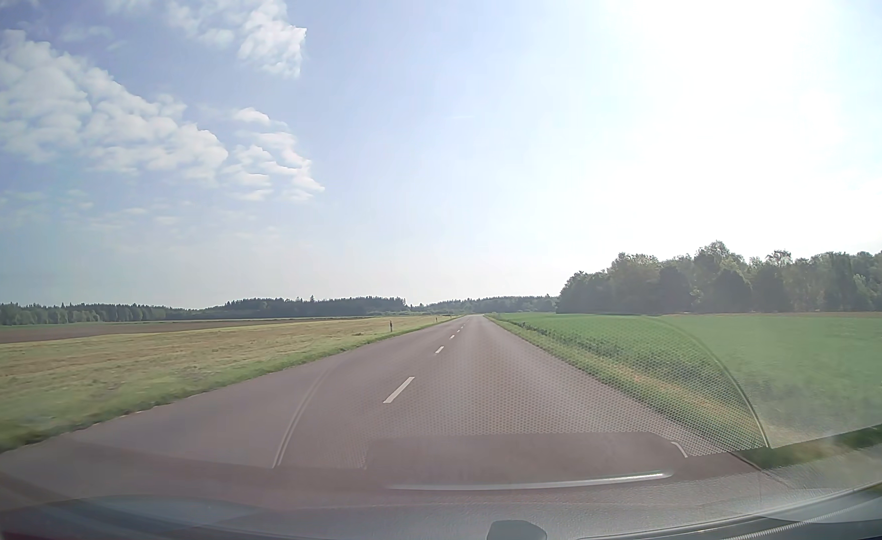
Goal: Follow the waypoints while adhering to traffic rules and regulations
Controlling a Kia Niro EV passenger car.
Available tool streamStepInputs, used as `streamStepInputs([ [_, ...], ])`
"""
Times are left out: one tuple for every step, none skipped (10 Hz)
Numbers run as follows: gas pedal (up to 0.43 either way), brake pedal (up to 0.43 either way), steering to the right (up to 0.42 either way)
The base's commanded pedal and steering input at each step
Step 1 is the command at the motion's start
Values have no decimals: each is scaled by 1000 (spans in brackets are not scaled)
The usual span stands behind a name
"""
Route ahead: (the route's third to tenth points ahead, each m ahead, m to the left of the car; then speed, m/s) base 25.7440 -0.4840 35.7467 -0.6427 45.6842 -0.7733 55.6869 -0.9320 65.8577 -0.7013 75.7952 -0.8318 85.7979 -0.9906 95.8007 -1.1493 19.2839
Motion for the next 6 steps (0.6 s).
streamStepInputs([
  [220,0,-1],
  [220,0,0],
  [220,0,1],
  [220,0,2],
  [220,0,2],
  [220,0,2],
])
